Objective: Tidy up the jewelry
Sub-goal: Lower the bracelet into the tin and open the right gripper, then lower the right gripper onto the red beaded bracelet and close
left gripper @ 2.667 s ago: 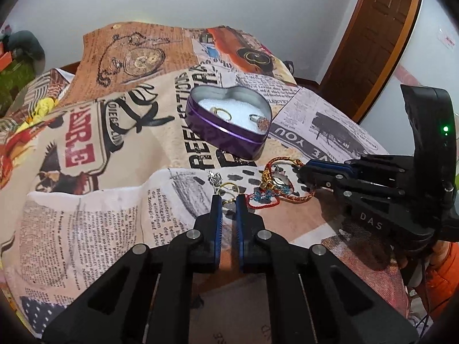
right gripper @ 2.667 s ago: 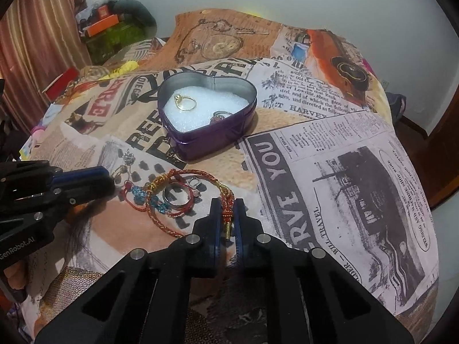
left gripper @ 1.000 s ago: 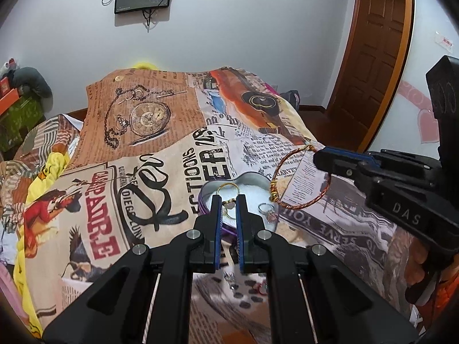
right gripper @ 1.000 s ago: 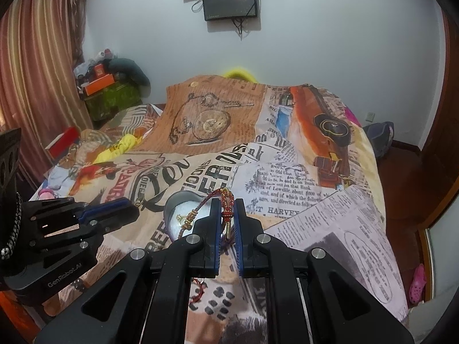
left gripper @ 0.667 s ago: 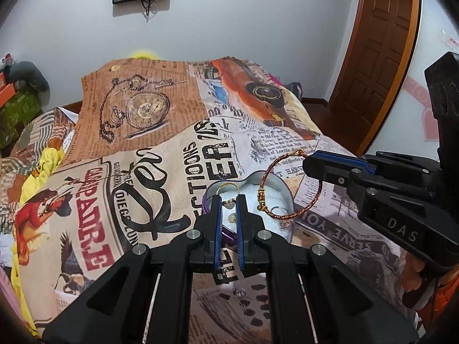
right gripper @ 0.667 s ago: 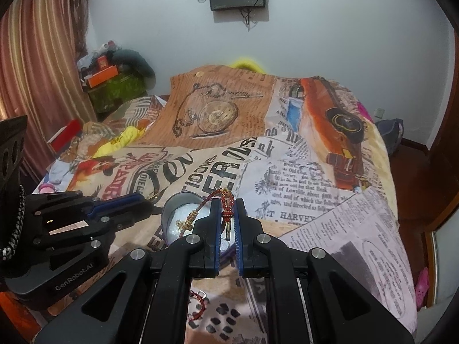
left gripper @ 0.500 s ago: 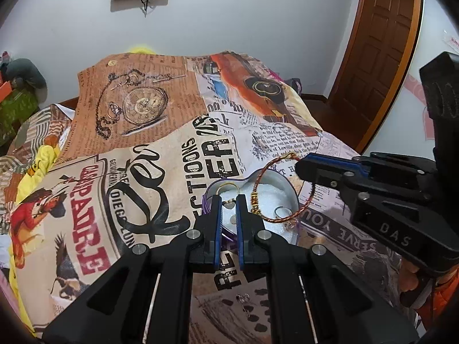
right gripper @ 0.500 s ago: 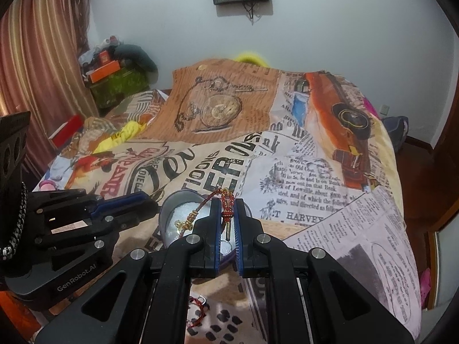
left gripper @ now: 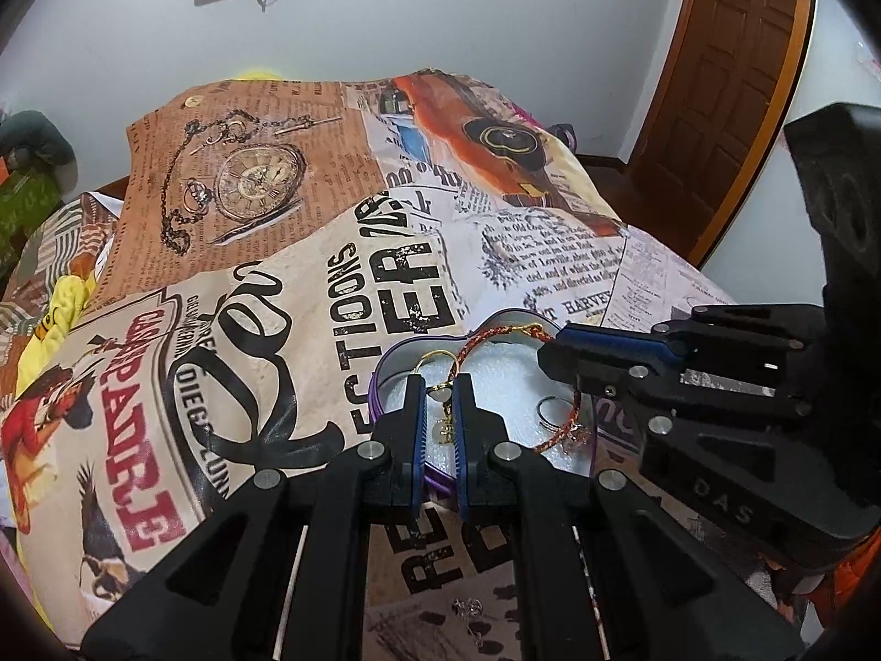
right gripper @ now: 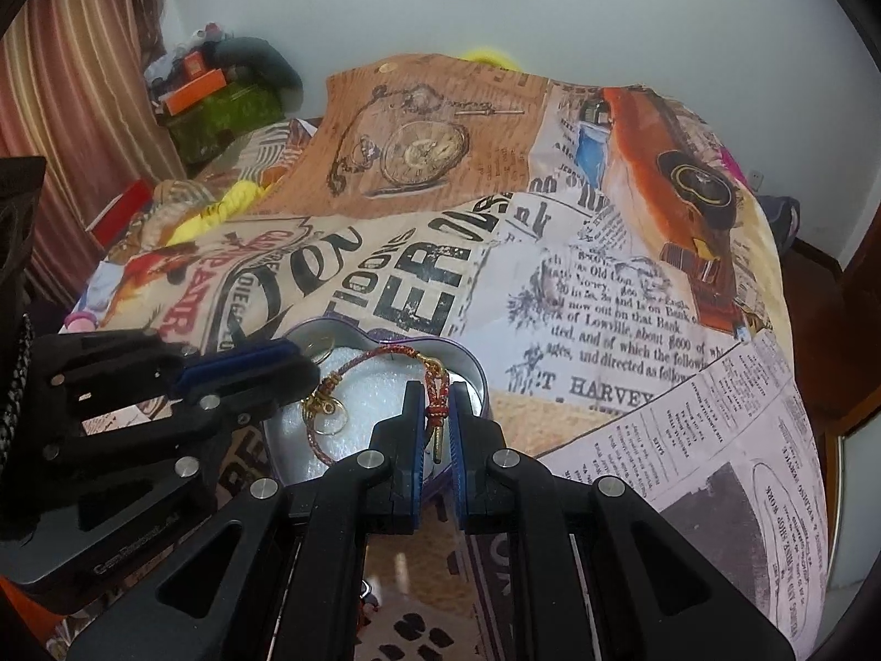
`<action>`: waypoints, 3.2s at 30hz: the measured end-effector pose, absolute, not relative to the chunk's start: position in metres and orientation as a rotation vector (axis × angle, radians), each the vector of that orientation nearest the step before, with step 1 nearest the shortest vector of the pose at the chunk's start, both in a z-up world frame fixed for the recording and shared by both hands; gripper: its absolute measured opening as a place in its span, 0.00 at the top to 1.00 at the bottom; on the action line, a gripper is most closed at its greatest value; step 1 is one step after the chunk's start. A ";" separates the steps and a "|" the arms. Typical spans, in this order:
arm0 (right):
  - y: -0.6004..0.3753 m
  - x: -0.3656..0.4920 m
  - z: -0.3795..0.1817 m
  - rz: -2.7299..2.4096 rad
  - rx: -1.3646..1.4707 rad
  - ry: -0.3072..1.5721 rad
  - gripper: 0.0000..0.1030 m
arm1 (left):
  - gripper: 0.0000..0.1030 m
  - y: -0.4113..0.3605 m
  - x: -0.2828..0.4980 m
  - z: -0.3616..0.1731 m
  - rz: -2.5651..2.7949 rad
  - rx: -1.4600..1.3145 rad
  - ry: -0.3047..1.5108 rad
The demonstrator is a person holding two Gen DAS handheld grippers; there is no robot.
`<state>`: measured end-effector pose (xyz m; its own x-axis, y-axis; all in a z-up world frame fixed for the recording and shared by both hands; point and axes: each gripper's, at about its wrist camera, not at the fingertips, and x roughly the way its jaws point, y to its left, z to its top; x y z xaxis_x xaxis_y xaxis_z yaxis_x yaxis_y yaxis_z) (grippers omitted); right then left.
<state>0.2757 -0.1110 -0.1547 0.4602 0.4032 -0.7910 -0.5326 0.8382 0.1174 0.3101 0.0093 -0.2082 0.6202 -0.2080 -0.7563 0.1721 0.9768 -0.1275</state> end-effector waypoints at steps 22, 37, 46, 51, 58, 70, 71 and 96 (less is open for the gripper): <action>-0.112 0.272 -0.152 0.596 -0.174 0.968 0.90 | 0.93 0.012 0.292 -0.193 -0.212 -0.023 0.872; -0.117 0.240 -0.116 0.573 -0.190 0.885 0.64 | 0.86 0.023 0.251 -0.164 -0.174 -0.009 0.834; -0.125 0.220 -0.101 0.545 -0.185 0.840 0.58 | 0.64 0.029 0.229 -0.158 -0.156 -0.014 0.823; -0.128 0.213 -0.103 0.528 -0.193 0.849 0.58 | 0.64 0.031 0.220 -0.167 -0.160 -0.021 0.852; -0.134 0.206 -0.117 0.524 -0.192 0.896 0.58 | 0.64 0.033 0.216 -0.190 -0.158 -0.026 0.913; -0.139 0.198 -0.156 0.529 -0.206 1.024 0.58 | 0.64 0.025 0.218 -0.222 -0.182 -0.010 0.986; -0.140 0.197 -0.157 0.530 -0.202 1.027 0.58 | 0.64 0.024 0.219 -0.222 -0.186 -0.008 0.983; -0.116 0.197 -0.168 0.606 -0.215 1.032 0.77 | 0.89 0.014 0.221 -0.222 -0.238 -0.037 0.943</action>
<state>0.1968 -0.1159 -0.1684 0.3676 0.3693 -0.8535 -0.5649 0.8177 0.1105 0.2211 0.0137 -0.2221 0.5630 -0.2179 -0.7972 0.1860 0.9733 -0.1347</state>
